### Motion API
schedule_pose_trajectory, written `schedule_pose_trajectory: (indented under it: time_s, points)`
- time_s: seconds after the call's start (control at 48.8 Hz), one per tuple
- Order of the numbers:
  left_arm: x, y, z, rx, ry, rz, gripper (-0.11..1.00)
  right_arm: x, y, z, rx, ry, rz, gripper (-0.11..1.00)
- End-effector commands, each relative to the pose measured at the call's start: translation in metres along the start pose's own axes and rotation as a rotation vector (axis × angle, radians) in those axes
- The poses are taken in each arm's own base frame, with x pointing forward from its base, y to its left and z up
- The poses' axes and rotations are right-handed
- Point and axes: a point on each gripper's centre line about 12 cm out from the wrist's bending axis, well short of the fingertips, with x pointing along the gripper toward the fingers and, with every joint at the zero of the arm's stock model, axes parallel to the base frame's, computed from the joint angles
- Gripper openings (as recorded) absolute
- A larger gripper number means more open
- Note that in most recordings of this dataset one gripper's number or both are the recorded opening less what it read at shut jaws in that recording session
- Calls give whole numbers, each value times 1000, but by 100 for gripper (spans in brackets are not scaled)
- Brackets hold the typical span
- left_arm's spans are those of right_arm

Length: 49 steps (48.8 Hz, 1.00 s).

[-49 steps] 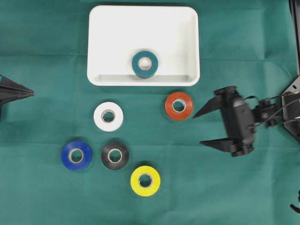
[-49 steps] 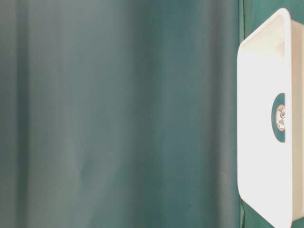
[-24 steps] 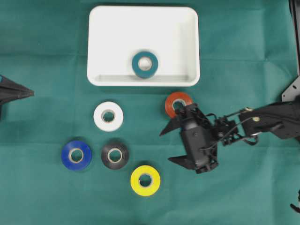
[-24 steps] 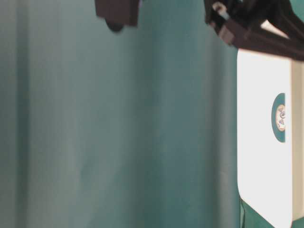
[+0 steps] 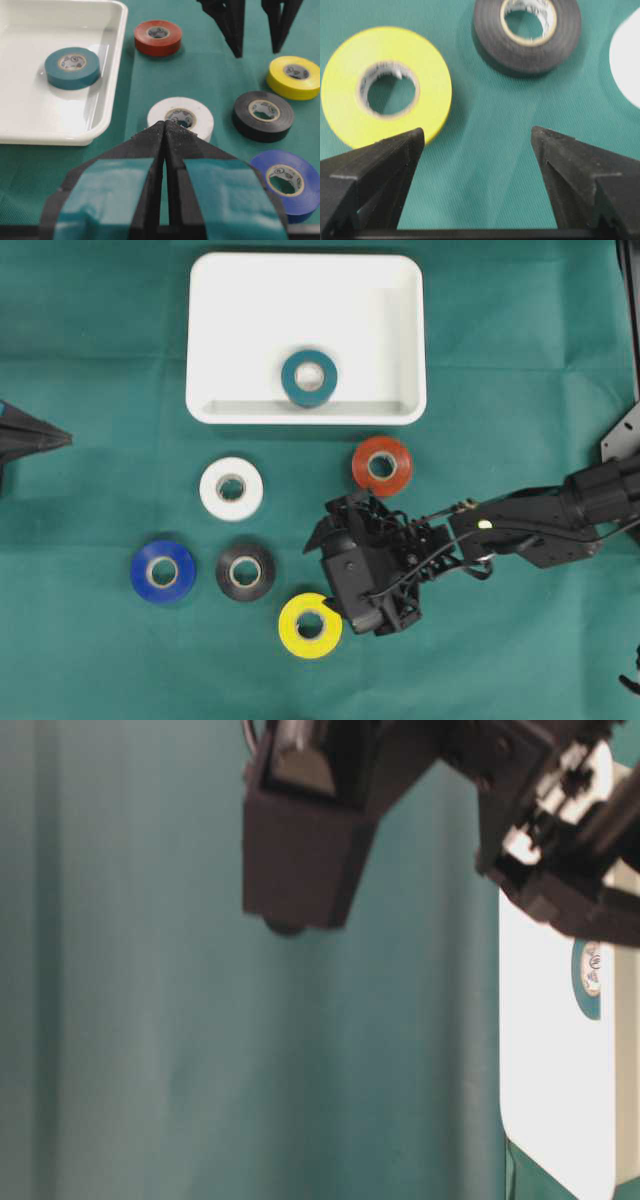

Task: Put the tape into the white case with the right arm.
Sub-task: 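Move the right gripper down to the yellow tape roll and grasp it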

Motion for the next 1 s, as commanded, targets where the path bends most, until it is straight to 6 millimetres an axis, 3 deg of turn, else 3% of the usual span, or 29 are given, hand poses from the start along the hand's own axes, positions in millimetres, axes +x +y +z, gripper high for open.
schedule_pose_trajectory:
  time_s: [0.0, 0.287, 0.984]
  points:
    - [0, 0, 5, -2, -12, 3, 0, 0, 6, 20, -11, -49, 10, 58]
    - [0, 0, 4, 0, -11, 3, 0, 10, 10, 31, -17, -67, 18, 58]
    - [0, 0, 5, 0, -12, 3, 0, 27, 15, 23, -28, 40, 7, 58]
